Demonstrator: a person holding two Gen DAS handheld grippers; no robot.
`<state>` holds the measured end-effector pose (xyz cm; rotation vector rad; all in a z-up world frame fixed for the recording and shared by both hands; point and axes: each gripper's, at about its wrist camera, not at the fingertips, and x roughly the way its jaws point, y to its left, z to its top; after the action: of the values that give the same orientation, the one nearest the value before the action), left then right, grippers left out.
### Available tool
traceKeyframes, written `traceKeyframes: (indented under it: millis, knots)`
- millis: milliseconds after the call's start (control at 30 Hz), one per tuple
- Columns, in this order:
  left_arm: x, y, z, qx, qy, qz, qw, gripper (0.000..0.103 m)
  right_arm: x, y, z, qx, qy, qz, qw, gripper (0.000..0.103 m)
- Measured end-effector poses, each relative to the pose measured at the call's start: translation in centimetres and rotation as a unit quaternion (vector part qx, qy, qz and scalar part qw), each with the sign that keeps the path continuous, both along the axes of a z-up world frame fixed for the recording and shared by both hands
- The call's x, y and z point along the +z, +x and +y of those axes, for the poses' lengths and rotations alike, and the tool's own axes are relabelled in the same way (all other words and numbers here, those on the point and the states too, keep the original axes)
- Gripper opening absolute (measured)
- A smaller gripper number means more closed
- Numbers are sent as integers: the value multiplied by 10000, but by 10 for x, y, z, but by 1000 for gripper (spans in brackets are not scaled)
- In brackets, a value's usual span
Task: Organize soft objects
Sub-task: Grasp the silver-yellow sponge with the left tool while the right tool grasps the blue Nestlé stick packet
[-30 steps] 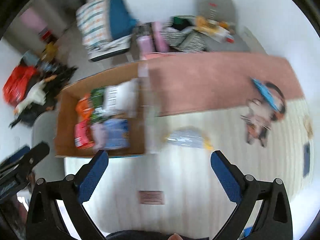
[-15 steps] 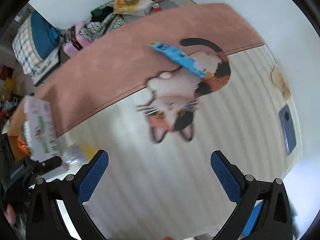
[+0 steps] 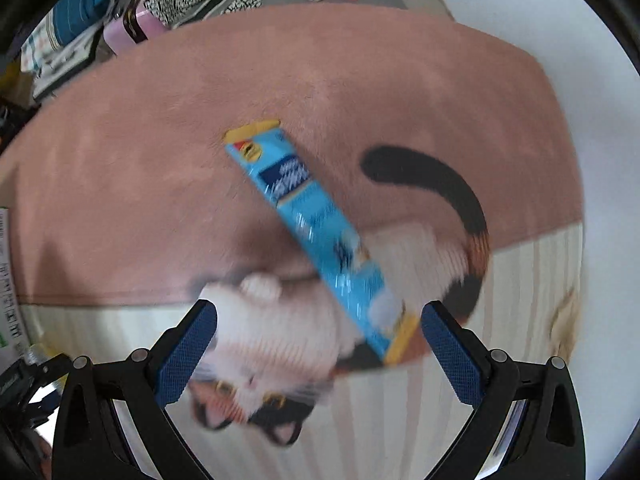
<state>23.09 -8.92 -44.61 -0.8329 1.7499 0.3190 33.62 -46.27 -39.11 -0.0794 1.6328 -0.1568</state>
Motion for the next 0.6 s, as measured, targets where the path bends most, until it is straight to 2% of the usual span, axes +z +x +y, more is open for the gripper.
traceKeyframes:
  millis: [100,167,267,300,367,500,567,600]
  knots:
    - [9,8,-5,-353,361,-175,9986,71,-19,13,-6,70,-28,178,9998,96]
    - [16,14,-12,-728,582,-338,9951,52,-27,16,-10,31,75,284,9996,85]
    - [23,26,-26,-1488,743,-628,9841,49,-29,16,-21,-252,510,343,9978,51]
    - [24,29,-32,-1772,790,-733,9783,49,-28,14,-22,-321,528,394,9973,32]
    - [27,35,-44,-2390,964,-885,9622,49,-28,3,-21,-437,512,588,9960,27]
    - [28,41,-67,-3434,1062,-976,9280,49,-34,-36,-10,-688,991,894,9887,23]
    - [27,44,-69,-3629,1009,-942,9215,50,-36,-54,-3,-789,1204,945,9851,23]
    - [27,47,-70,-3652,978,-935,9211,50,-37,-62,-1,-848,1261,931,9840,24]
